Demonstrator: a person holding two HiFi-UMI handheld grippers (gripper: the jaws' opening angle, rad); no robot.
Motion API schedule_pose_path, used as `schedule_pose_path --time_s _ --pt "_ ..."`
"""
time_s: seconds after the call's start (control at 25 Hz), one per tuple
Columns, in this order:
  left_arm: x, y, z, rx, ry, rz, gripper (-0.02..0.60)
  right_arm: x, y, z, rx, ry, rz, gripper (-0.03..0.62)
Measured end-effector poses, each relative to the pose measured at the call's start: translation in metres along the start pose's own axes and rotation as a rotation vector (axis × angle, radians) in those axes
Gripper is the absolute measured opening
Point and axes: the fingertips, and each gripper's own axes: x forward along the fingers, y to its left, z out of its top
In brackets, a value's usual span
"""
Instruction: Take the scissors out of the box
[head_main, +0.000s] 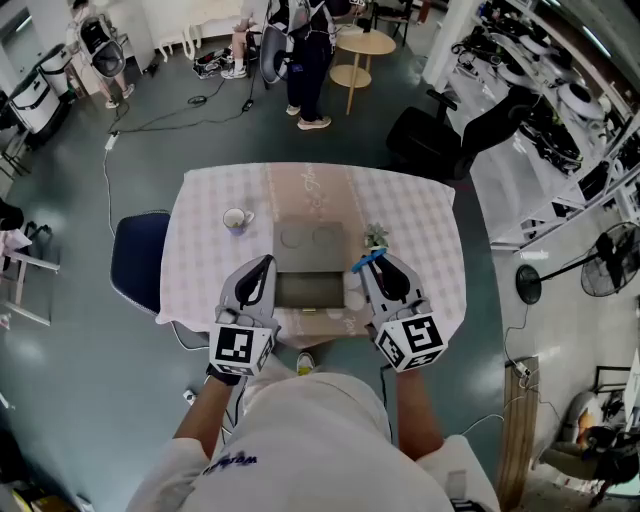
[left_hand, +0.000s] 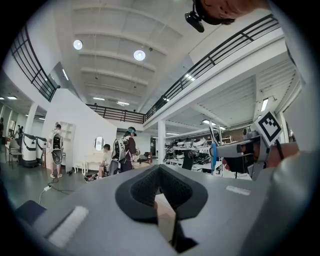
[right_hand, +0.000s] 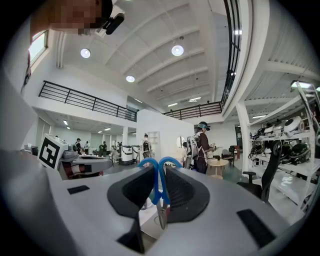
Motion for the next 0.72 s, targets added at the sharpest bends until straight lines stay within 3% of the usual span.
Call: schedule_pose_path --time_s 0.72 --pt "-0.012 0.005 -0.003 0.003 0.008 0.001 0.002 0.001 0.017 0.003 -0.002 0.005 0.034 0.077"
